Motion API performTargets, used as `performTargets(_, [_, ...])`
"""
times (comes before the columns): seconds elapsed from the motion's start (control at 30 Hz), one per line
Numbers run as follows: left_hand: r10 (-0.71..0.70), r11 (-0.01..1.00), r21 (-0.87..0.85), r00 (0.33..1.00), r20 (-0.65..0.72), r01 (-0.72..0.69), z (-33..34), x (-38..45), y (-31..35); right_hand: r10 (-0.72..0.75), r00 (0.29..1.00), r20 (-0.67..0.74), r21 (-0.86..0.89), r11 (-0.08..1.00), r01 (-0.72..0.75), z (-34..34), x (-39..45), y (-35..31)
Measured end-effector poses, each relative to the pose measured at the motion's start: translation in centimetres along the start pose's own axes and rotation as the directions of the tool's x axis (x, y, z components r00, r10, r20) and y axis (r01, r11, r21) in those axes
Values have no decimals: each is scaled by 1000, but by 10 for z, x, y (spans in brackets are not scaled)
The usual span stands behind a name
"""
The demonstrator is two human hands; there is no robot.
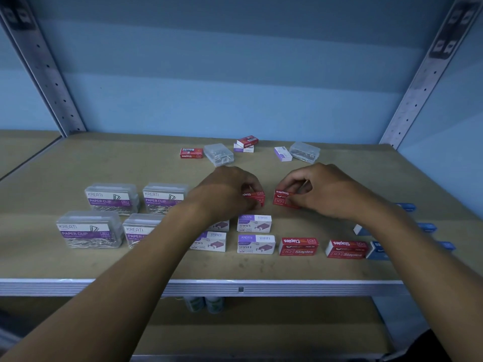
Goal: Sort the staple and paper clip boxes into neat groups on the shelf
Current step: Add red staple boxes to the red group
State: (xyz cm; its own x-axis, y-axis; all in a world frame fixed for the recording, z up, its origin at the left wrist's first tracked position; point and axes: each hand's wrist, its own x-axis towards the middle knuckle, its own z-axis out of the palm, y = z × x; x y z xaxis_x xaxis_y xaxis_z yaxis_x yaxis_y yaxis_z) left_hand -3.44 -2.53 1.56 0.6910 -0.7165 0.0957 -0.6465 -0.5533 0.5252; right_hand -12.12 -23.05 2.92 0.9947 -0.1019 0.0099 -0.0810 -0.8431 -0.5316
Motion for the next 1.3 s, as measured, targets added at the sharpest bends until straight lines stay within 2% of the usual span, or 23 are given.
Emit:
performTargets(0.2, [-26, 975, -224, 989, -147, -7, 0, -2, 3, 3, 1000, 5, 3, 1000, -3, -1, 0, 1])
performTargets(0.33, [-46, 957, -289, 979, -197, -13, -4, -1, 2, -3, 1000, 9, 7, 1000, 3, 0, 1, 1])
performTargets(0.43, [-78, 971, -235, 984, -159, 39, -7, -3, -3, -6, 1000, 11, 11, 1000, 6, 0, 1, 1])
performTargets(0.67, [-55, 999, -5, 995, -87, 54, -13, -12, -8, -17, 1000, 10, 10, 1000, 17, 0, 0, 2])
performTargets(0.83, [-31, 998, 47, 996, -87, 35, -10, -11, -7, 3, 1000, -3, 37, 999, -3, -2, -1, 2])
performTargets(1.3, [80, 996, 66, 972, -222, -67, -6, -7, 13, 5, 998, -60, 5, 1000, -5, -12, -9, 6])
